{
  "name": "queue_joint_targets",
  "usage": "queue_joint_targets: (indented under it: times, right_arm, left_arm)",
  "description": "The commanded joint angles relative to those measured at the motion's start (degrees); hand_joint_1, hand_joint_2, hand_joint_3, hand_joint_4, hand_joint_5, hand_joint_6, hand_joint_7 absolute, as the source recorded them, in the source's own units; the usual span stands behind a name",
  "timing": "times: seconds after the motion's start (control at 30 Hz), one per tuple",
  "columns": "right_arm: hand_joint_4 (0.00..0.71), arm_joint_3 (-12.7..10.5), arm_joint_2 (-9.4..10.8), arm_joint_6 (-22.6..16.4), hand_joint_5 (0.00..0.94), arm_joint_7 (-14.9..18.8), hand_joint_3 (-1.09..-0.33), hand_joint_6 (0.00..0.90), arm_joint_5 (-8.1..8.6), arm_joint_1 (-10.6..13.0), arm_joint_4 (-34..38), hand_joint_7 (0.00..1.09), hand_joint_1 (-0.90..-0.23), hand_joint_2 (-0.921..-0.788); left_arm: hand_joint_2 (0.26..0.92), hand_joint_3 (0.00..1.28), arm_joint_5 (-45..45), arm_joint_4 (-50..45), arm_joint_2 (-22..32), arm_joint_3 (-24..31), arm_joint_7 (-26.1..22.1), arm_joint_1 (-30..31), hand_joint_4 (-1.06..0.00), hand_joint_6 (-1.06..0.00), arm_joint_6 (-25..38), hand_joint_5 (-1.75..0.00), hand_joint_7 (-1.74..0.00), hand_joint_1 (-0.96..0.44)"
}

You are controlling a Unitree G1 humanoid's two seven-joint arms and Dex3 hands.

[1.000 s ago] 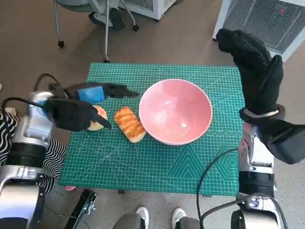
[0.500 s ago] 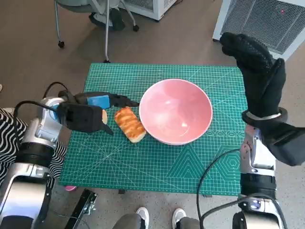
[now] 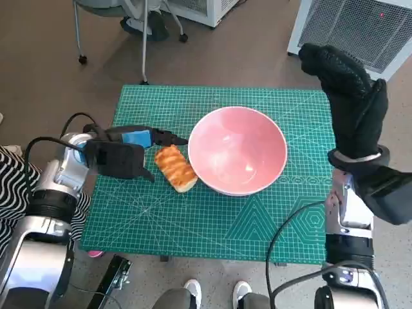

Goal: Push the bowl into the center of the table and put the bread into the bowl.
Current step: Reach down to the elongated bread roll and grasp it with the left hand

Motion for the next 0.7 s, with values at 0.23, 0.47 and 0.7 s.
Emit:
queue_joint_targets:
  times: [0.23,0.47,0.7]
  right_arm:
    - [0.172,-0.1,-0.3,0.6,0.000,0.3,-0.633,0.076,0.63,1.6,0.1,0.42,-0.758,-0.921]
    - [0.172,-0.2,-0.3,0.8,0.000,0.2,-0.632,0.083,0.73,1.9,-0.2,0.42,-0.760,-0.921]
    - [0.174,-0.2,-0.3,1.1,0.001,0.1,-0.631,0.086,0.81,2.1,-0.5,0.42,-0.768,-0.921]
  left_arm:
    - [0.732,0.00,3.3,4.3,-1.4,-2.1,3.6,-2.6,-0.20,-0.40,-0.3,0.00,-0.01,-0.21]
    - [0.736,0.00,5.1,6.9,-2.2,-3.4,6.1,-3.6,-0.23,-0.43,-0.4,-0.01,-0.02,-0.21]
    - [0.739,0.01,6.4,9.7,-2.8,-4.4,8.1,-4.6,-0.26,-0.45,-1.0,-0.02,-0.02,-0.21]
